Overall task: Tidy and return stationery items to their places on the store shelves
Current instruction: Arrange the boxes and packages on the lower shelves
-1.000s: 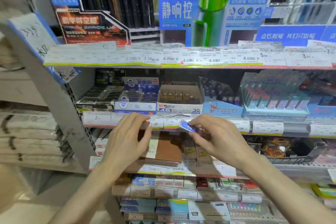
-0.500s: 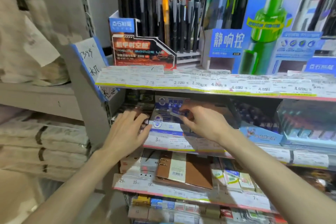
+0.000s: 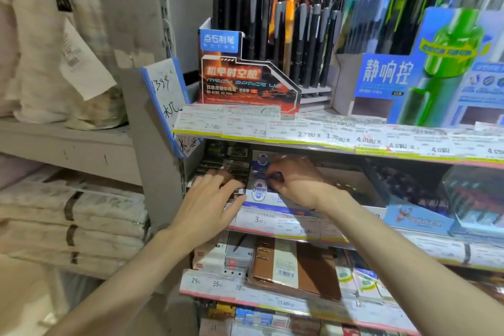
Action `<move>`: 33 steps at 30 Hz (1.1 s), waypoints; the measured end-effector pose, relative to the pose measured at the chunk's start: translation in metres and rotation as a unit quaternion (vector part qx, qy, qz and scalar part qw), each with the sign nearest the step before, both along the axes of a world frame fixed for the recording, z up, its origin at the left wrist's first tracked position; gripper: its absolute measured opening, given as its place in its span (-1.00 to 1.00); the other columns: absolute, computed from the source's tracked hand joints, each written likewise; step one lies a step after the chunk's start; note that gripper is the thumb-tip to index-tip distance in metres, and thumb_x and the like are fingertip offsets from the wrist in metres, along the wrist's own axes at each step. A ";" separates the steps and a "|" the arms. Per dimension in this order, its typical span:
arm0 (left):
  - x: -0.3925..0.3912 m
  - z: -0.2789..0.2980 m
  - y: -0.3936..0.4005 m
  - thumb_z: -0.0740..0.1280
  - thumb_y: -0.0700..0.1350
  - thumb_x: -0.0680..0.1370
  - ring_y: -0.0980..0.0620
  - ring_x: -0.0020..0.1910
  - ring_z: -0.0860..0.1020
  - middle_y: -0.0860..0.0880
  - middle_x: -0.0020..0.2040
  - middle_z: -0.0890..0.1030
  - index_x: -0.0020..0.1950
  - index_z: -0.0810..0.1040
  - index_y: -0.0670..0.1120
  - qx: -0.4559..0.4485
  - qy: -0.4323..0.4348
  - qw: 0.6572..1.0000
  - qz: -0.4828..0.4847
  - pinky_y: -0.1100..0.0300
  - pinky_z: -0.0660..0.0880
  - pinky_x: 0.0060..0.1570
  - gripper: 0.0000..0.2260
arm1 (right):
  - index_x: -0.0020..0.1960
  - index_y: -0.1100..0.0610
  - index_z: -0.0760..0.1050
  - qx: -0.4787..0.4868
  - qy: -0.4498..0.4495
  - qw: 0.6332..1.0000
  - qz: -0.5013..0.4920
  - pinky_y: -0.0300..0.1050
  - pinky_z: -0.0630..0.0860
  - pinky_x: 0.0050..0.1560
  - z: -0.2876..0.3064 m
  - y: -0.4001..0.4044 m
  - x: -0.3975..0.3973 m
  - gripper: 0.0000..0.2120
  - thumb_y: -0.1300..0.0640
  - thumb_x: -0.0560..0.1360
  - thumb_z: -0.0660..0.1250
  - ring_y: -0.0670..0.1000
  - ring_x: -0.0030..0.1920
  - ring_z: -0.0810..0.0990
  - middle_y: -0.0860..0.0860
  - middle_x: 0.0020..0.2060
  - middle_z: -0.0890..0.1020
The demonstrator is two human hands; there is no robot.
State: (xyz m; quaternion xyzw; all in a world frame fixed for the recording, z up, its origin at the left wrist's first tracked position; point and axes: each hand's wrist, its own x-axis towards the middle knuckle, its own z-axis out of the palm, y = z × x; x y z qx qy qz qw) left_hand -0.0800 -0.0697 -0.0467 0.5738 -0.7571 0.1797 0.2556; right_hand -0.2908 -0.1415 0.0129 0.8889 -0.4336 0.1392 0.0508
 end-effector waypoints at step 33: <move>-0.011 -0.017 0.017 0.31 -0.04 0.58 -0.07 0.24 0.42 -0.06 0.23 0.52 0.32 0.54 -0.11 -0.053 0.116 0.991 -0.028 -0.03 0.40 0.25 -0.66 | 0.36 0.04 0.46 -0.074 -0.135 0.983 -0.098 0.05 0.49 0.19 -0.040 0.051 -0.031 -0.51 -0.22 0.56 0.20 0.16 0.25 0.50 0.07 0.26 0.56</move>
